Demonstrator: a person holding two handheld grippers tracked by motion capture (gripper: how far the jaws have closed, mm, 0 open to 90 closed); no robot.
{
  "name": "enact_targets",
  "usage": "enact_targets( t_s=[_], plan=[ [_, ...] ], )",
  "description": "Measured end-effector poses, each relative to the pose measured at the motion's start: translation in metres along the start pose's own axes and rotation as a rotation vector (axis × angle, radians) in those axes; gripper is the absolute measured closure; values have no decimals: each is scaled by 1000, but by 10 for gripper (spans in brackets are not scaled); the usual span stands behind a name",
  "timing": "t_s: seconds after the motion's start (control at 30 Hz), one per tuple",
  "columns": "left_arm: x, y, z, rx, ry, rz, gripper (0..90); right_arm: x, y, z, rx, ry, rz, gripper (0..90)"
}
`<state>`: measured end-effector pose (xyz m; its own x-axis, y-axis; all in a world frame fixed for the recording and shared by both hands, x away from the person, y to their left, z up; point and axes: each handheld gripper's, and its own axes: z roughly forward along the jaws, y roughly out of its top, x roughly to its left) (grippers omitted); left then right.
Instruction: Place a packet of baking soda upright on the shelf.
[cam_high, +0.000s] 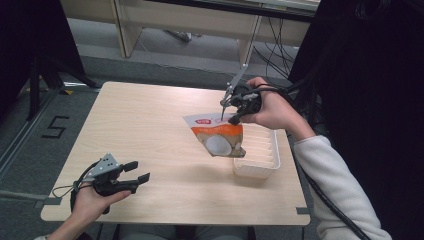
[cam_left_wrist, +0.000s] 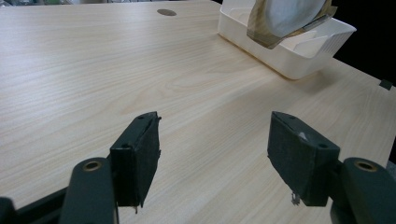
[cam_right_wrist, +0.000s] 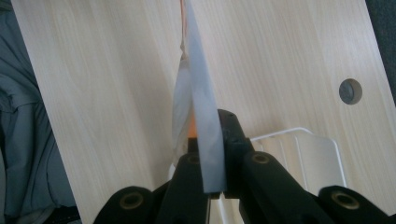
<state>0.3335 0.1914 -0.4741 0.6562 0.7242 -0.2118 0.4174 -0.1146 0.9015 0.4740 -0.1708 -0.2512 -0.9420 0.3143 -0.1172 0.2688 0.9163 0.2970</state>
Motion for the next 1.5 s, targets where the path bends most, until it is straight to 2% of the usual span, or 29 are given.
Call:
enact_targets(
  t_s=[0.03, 0.07, 0.1, 0.17, 0.2, 0.23, 0.33, 0.37, 0.43, 0.5, 0.53, 0.57, 0.6, 0.7, 0.73, 0.77, 0.8, 0.87, 0.9, 0.93, 1.17, 1.2, 1.3, 1.37, 1.43, 1.5],
  plan=[
    [0, 0, 0, 0, -1, 4, 336, 0, -1, -1, 2, -11, -3, 900],
    [0, 0, 0, 0, 0, -2, 336, -2, -2, -1, 3, -4, -17, 900],
    [0, 0, 0, 0, 0, 0, 336, 0, -2, -2, 6, -11, 5, 900],
    [0, 0, 0, 0, 0, 0, 336, -2, -5, -3, 0, -3, 3, 900],
    [0, 0, 0, 0, 1, 0, 335, -2, -6, -4, 6, -15, 0, 900],
    [0, 0, 0, 1, 1, 1, 336, -3, -6, -4, 11, -2, 8, 900],
    [1, 0, 0, 0, -3, -1, 336, -3, -9, -5, 17, -11, 21, 900],
    [1, 0, 0, 0, -3, -1, 336, -4, -9, -5, 21, -2, 11, 900],
    [1, 0, 0, 0, -3, -1, 335, -4, -11, -6, 16, -18, 14, 900],
    [1, 0, 0, -1, -1, -14, 336, -6, -12, -7, 19, -3, -2, 900],
    [1, 0, 0, -1, -1, -13, 335, -5, -13, -8, 13, -13, 15, 900],
    [1, 0, 0, -1, -2, -15, 335, -6, -13, -8, 15, -18, 7, 900],
    [0, 0, 0, 1, 3, -14, 336, -6, -14, -9, 20, -7, 21, 900],
    [1, 0, 0, -2, -1, -15, 336, -6, -15, -11, 22, -13, 15, 900],
    [1, 0, 0, -2, -1, -16, 335, -5, -17, -12, 21, -2, 46, 900],
    [1, 0, 0, -2, -1, -16, 336, -6, -17, -12, 17, -20, 17, 900],
    [0, 0, 0, -2, 1, -16, 336, -7, -18, -13, 25, -2, 14, 900],
    [0, 0, 0, 0, 4, -16, 335, -7, -20, -14, 23, -20, 23, 900],
    [0, 0, 0, 0, 5, -16, 335, -7, -22, -14, 26, -5, 34, 900],
    [0, 0, 0, -1, 6, -17, 335, -7, -22, -14, 23, -22, 25, 900],
    [1, 0, 0, -1, 2, -4, 335, -9, -27, -15, 45, -4, 29, 900],
    [1, 0, 0, -1, 2, -4, 335, -8, -28, -16, 40, -21, 43, 900],
    [1, 0, 0, -1, 0, -7, 335, -9, -29, -17, 51, -6, 34, 900],
    [1, 0, 0, -1, 0, -7, 335, -8, -30, -18, 44, -22, 41, 900],
    [2, 0, 0, -3, -6, -7, 335, -9, -31, -20, 54, -9, 42, 900],
    [2, 0, 0, -3, -5, -7, 335, -8, -33, -21, 45, -25, 47, 900]
  ],
)
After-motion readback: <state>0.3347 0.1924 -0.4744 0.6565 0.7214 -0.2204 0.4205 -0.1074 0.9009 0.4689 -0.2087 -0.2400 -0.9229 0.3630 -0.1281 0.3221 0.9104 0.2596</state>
